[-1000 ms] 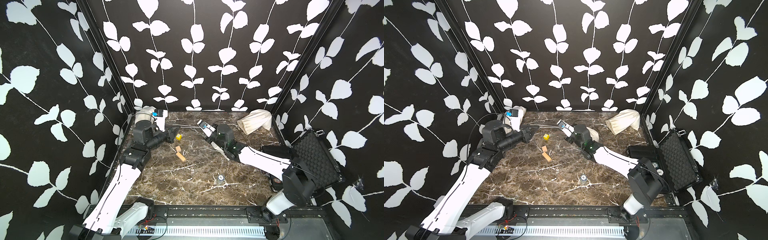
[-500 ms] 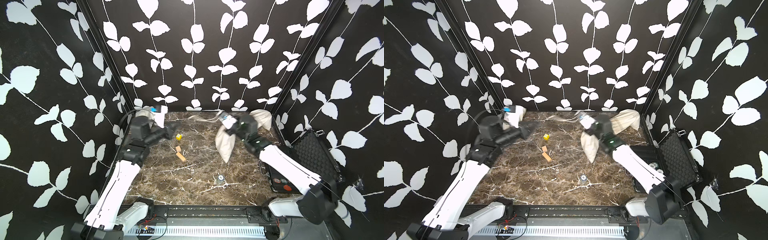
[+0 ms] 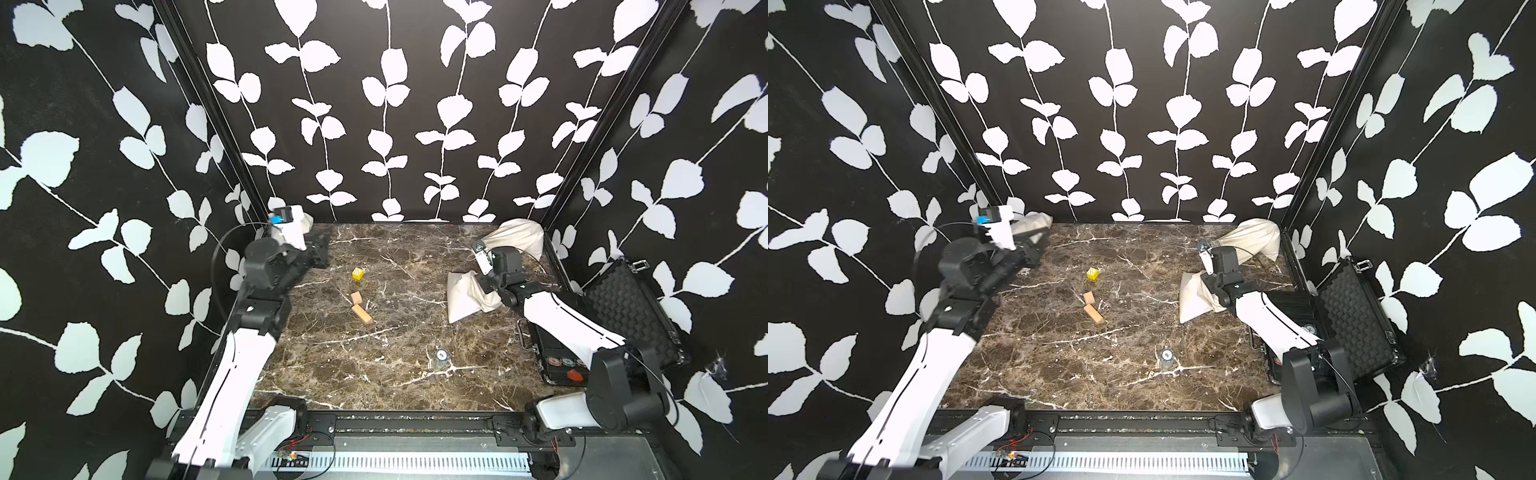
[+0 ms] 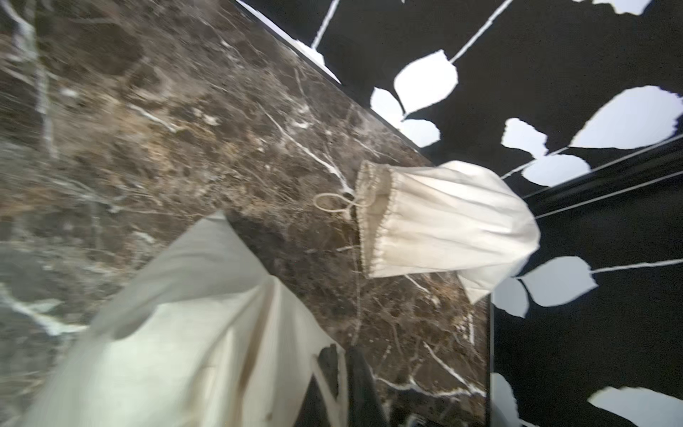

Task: Close the soil bag
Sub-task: Frap the soil bag at the center of the board.

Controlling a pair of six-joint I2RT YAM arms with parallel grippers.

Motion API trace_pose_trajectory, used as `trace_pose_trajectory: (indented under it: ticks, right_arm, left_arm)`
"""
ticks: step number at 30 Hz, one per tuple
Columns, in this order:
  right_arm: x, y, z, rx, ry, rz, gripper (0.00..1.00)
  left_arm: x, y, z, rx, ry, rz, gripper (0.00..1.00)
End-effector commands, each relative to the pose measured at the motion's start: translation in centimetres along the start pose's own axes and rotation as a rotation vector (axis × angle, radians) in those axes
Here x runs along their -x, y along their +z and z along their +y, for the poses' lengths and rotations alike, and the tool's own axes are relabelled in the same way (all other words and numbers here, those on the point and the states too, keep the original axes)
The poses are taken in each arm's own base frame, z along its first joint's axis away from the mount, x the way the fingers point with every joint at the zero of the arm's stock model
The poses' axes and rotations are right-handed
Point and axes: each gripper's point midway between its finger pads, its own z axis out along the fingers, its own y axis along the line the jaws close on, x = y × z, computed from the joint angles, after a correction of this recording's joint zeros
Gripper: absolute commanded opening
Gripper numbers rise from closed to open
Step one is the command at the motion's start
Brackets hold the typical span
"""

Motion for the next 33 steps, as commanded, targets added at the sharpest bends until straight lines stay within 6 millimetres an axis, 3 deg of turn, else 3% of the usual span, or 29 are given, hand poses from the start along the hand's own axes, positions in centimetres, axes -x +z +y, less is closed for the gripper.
trace_pose_trajectory:
  ticks: [1,7,11,15,19,23,26,31,33]
  right_arm:
    - [7.9,-4.0,2.2,0.159,0.045,-0.307,0.00]
    - [14.1,-9.1,7.5,0.454,-0.054,-0.533,0.00]
    - [15.9,-10.6,10.1,0.573,-0.118,-0.586,0.00]
    - [16.6,-10.8,11.9,0.643,-0.158,-0.599,0.01]
    - [16.6,-10.3,13.6,0.698,-0.180,-0.580,0.02]
    - [16.8,-12.2,15.5,0.851,-0.211,-0.593,0.03]
    - [17.1,-12.5,15.5,0.812,-0.249,-0.576,0.01]
    - [17.2,-13.4,15.1,0.796,-0.247,-0.607,0.00]
    - [17.1,-13.3,15.0,0.779,-0.246,-0.601,0.01]
  left_arm:
    - [-2.7,2.0,-2.7,-0.087,0.121,0.035,0.12]
    - [-6.1,5.9,-7.3,-0.262,0.220,0.075,0.42]
    - [-7.6,7.1,-10.4,-0.353,0.348,0.077,0.53]
    - [-8.8,7.9,-12.1,-0.423,0.432,0.056,0.61]
    - [-9.7,8.4,-12.9,-0.487,0.453,0.028,0.64]
    - [-10.8,8.5,-13.4,-0.544,0.470,0.019,0.64]
    - [-11.3,8.5,-13.3,-0.550,0.482,-0.012,0.63]
    - [-12.3,9.0,-12.4,-0.519,0.512,-0.002,0.40]
    - [-12.7,8.9,-12.3,-0.521,0.520,-0.002,0.38]
